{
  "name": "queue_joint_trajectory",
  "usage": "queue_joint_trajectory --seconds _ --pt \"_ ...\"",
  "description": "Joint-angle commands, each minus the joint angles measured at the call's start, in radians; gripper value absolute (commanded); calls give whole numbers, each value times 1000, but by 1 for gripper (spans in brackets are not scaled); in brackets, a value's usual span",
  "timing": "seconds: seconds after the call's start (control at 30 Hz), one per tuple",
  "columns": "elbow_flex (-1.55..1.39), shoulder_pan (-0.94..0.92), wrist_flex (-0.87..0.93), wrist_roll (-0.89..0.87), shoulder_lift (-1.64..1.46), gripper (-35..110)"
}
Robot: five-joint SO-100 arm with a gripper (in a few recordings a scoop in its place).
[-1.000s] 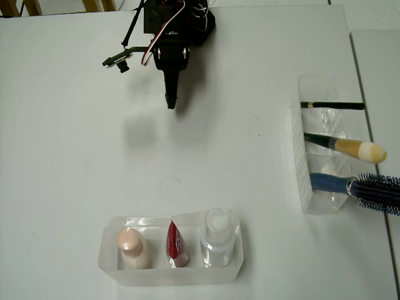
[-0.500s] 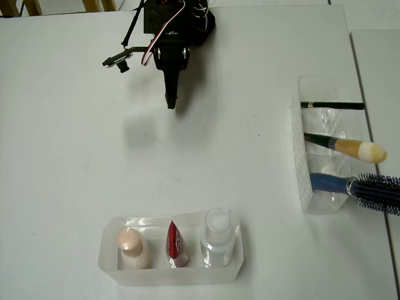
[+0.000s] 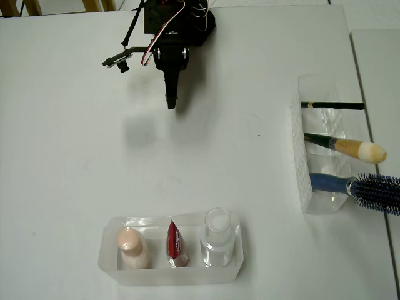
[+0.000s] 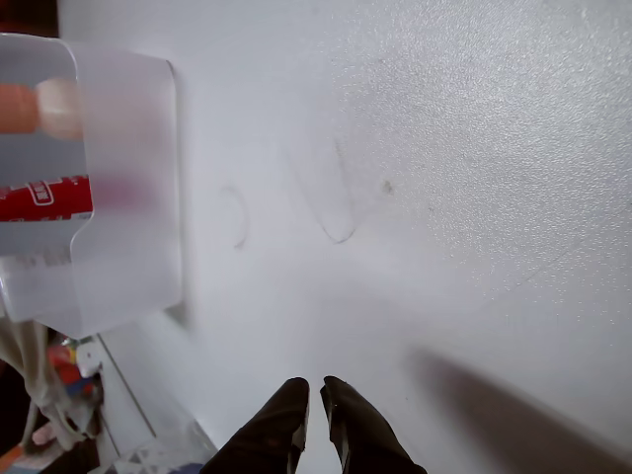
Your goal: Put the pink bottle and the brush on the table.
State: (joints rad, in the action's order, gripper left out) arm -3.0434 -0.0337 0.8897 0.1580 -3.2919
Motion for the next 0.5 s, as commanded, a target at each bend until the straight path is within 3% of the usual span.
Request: queue_joint_trajectory --seconds 0.0,0.23,0.47 --pt "-3 -12 11 6 -23 0" --pt "-3 -17 11 6 -23 0" --pt "18 -18 -6 112 -23 0"
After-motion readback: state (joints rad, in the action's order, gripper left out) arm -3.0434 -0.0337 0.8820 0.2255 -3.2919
